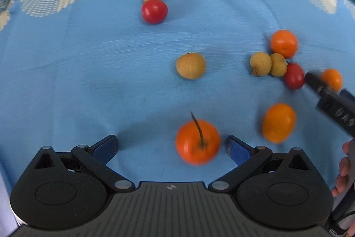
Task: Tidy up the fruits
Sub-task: 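Grasp the stemmed tangerine with the left tool while the right tool grasps an orange, then carry both fruits to the blue plate and open both tools to release them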
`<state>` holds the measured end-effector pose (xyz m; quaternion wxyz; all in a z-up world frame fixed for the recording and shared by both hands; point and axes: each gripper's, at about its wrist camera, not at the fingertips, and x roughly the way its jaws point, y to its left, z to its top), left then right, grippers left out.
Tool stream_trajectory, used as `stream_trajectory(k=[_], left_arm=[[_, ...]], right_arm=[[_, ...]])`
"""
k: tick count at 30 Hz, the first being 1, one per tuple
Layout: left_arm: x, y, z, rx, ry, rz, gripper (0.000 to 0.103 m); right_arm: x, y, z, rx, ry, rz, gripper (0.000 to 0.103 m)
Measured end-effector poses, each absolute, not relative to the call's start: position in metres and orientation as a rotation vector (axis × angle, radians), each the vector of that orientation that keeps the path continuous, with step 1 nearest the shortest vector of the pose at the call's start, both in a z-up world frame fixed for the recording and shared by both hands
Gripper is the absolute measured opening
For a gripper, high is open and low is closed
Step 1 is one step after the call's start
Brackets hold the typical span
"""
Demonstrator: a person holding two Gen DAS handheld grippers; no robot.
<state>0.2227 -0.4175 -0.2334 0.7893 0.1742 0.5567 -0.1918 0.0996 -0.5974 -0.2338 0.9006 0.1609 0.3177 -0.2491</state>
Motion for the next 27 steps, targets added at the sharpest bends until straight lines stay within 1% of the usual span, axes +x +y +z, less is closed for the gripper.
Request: stream_trajectory(k=[2,5,8,11,12,14,15,16,17,18,19,20,24,27], left_arm=[[0.223,-0.422,-0.233,0.391,1.163,-0.436,0.103],[0.224,-0.420,-0.232,0.391,1.159,-0.458,0.103],[0.228,-0.424,-0.233,0.410,1.177,-0.456,0.103],[0.235,-0.426,-0.229,0.419,1.210,-0.458,0.103],[0.236,-0.424,-0.228,0.417,1.214,-0.461,0.102],[0.236,-0.423,-0.225,0.415,1.199,-0.472,0.095],[0.231,-0.421,-0.221,0.420,1.186,-0.480,0.080],[0.228,-0.422,-0.215,0.427,1.169,-0.508,0.052],[0.224,-0.424,-0.209,0.439,1.158,-0.538,0.038],[0.221,-0.426,-0.204,0.462,1.142,-0.544,0.039],[0.218,-0.426,-0.201,0.467,1.125,-0.555,0.039],[0.217,-0.426,-0.199,0.467,1.120,-0.569,0.039],[0.212,-0.417,-0.193,0.435,1.146,-0.557,0.039],[0.203,-0.407,-0.181,0.423,1.134,-0.559,0.039]], right_arm=[[0.100,-0.607,-0.243,0.388,0.577,-0.509,0.102],[0.098,-0.603,-0.249,0.340,0.542,-0.515,0.102],[0.099,-0.602,-0.249,0.323,0.549,-0.522,0.102],[0.098,-0.597,-0.248,0.267,0.599,-0.552,0.102],[0.097,-0.595,-0.249,0.252,0.605,-0.574,0.102],[0.096,-0.596,-0.250,0.251,0.607,-0.586,0.102],[0.097,-0.596,-0.251,0.248,0.609,-0.589,0.102],[0.098,-0.595,-0.250,0.239,0.611,-0.587,0.099],[0.097,-0.593,-0.250,0.223,0.603,-0.572,0.083],[0.096,-0.589,-0.247,0.198,0.590,-0.553,0.070],[0.096,-0.586,-0.244,0.166,0.588,-0.558,0.049],[0.097,-0.583,-0.242,0.141,0.599,-0.578,0.041],[0.083,-0.591,-0.235,0.243,0.582,-0.597,0.041],[0.066,-0.591,-0.225,0.285,0.547,-0.634,0.041]])
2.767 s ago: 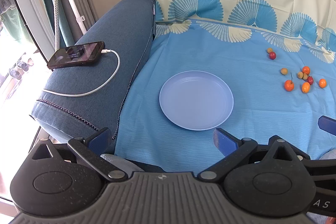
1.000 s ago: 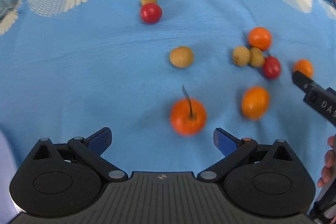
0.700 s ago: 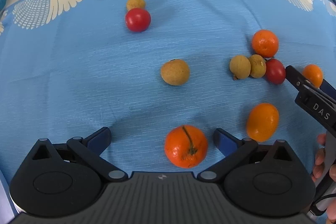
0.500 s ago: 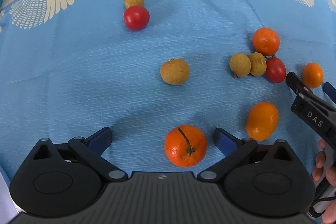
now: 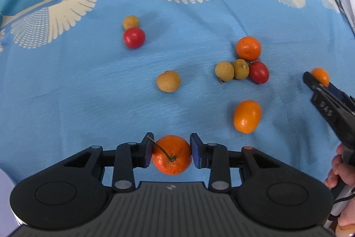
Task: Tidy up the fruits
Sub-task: 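Carry both fruits to the blue plate and open both tools to release them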
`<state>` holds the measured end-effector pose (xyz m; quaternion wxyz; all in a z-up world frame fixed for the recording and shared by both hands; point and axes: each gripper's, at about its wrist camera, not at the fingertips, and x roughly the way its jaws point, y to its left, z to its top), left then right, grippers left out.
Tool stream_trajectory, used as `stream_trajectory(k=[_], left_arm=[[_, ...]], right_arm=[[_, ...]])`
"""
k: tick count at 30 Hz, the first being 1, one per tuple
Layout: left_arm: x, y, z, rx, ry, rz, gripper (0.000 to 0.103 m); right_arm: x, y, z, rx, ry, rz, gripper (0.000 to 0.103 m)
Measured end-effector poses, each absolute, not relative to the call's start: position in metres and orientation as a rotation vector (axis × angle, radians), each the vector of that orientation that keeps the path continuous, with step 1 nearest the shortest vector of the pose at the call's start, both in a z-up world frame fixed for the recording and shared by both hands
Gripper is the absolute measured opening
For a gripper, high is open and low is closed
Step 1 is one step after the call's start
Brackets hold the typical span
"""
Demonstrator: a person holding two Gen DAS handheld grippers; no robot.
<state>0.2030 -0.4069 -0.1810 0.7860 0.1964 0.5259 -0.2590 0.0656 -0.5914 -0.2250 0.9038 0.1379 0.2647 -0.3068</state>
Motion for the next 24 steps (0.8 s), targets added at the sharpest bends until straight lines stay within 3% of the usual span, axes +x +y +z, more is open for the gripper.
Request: stream_trajectory(k=[10,24], left_arm=[[0.158,-0.347,-0.125,0.424,1.073,-0.513,0.039],[0.108,-0.152,-0.045,0.314,1.016,-0.247,0.039]], right_arm=[[0.013,-0.543,-0.176,0.348,0.506,-0.547,0.041],[-0.030,-0.347,-0.106,0.203,0.549,-0.096,0.041]])
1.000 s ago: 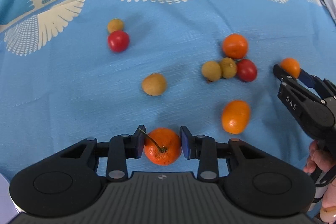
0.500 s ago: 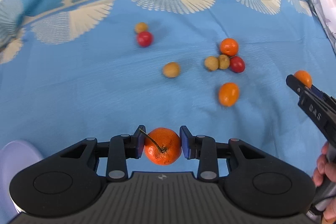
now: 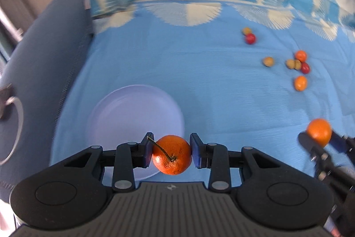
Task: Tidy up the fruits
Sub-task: 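Carry both fruits to the blue plate and open both tools to release them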
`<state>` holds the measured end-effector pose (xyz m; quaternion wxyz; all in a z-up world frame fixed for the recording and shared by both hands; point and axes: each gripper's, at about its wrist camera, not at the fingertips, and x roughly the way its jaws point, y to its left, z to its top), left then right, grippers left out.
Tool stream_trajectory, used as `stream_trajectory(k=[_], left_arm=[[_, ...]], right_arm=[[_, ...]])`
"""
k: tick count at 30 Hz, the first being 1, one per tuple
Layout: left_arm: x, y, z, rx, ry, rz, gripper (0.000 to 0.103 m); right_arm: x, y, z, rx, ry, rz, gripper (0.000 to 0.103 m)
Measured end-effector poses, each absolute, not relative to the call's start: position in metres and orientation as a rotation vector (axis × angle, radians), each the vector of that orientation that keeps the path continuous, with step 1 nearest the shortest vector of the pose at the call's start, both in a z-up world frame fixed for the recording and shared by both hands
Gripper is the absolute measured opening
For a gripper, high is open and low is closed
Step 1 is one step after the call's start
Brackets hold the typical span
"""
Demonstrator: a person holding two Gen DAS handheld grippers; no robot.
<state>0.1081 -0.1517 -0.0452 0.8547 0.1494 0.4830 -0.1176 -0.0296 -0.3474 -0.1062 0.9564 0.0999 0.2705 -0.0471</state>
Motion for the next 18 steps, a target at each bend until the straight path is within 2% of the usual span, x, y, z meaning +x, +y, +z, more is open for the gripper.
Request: stream_trajectory(k=[9,18], left_arm=[[0.082,-0.067,-0.020,0.179,0.966,-0.237,0.039],[0.079,-0.024,-0.016,0.101,0.950,-0.232,0.039]], right_arm=[[-0.040,-0.244,-0.079,0.089,0.548,0.065,0.041],[-0.035,-0.209,-0.067,0.037,0.571,0.088,0.041]])
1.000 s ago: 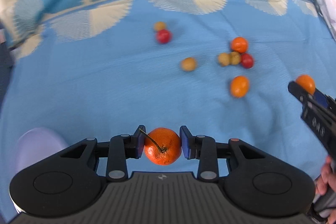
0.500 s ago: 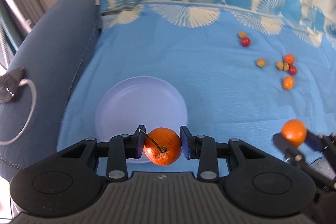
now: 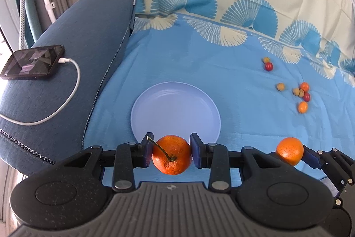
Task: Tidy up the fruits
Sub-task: 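Carry both fruits to the blue plate and open both tools to release them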
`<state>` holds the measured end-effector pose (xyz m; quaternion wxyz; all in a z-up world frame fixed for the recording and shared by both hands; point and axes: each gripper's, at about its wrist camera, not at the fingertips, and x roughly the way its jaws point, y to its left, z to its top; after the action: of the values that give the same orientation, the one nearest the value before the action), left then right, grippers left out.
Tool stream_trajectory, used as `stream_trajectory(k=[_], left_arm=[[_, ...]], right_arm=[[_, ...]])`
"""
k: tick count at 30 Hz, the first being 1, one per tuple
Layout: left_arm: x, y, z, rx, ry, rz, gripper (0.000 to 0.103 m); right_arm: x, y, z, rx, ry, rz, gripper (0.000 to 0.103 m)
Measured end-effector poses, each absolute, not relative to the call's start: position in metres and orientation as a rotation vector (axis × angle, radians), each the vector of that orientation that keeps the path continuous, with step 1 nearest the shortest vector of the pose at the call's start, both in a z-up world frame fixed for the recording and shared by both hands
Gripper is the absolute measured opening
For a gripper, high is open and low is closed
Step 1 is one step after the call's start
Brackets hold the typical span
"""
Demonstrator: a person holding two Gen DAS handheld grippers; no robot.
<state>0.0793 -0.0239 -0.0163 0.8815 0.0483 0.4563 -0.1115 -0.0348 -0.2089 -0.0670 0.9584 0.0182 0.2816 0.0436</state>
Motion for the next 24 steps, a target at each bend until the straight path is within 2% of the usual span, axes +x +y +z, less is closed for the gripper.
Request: stream_trajectory(k=[12,24], left_arm=[[0.104,-0.018,-0.030,0.072,0.973,-0.232,0.039],[0.149,-0.022,-0.070,0.064,1.043,-0.219,0.039]], right_arm=[[-0.009,-0.193,-0.073,0.006,0.606,0.107,0.041],[0.037,-0.182,-0.097,0.008,0.663,0.135,0.041]])
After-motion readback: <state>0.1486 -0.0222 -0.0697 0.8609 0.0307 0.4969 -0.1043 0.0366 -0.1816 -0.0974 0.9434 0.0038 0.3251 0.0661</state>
